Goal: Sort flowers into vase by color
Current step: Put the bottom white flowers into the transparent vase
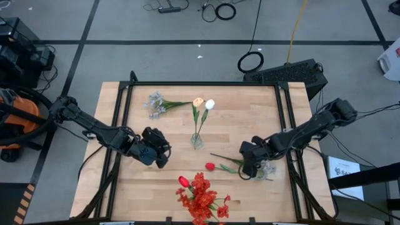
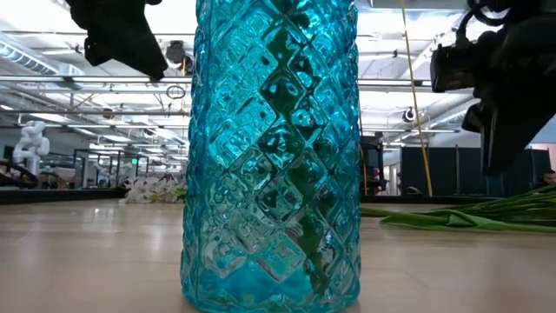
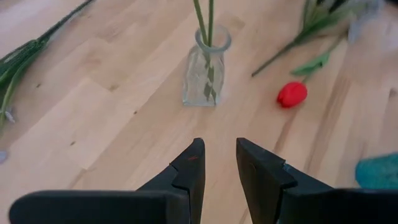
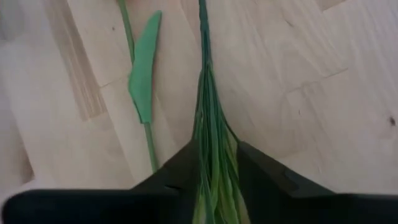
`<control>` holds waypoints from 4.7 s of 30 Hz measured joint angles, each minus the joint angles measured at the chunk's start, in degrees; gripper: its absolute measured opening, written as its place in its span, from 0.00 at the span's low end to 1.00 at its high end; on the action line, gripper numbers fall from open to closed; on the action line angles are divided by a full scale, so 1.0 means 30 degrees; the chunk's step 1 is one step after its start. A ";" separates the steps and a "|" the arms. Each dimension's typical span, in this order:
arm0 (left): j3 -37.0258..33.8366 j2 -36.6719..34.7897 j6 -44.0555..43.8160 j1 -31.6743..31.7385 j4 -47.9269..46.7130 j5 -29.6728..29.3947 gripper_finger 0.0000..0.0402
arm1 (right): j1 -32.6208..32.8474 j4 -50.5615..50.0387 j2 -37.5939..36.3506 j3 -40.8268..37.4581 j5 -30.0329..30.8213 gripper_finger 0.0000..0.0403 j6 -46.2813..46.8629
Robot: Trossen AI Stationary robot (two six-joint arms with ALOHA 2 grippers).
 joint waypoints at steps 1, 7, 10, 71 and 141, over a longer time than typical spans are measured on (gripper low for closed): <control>0.0000 0.0000 0.0138 0.0000 -0.0070 0.0120 0.24 | 0.0000 0.0026 0.0182 0.0000 0.0000 0.29 -0.0107; 0.0000 0.0000 0.0599 0.0000 -0.0080 0.0432 0.24 | 0.0000 0.0656 0.1580 0.0000 -0.0036 0.43 0.0062; 0.0000 0.0000 0.0763 0.0000 -0.0090 0.0463 0.24 | 0.0000 0.1178 0.2334 0.0000 -0.0046 0.48 -0.0043; 0.0000 0.0007 0.1459 0.0015 0.1811 0.0053 0.24 | -0.4936 -0.2650 0.0431 0.2289 0.7089 0.33 -2.8140; -0.0173 0.0000 0.5200 0.3794 -0.4428 0.1138 0.24 | -0.6663 0.2360 0.6483 0.2359 0.0636 0.31 1.5511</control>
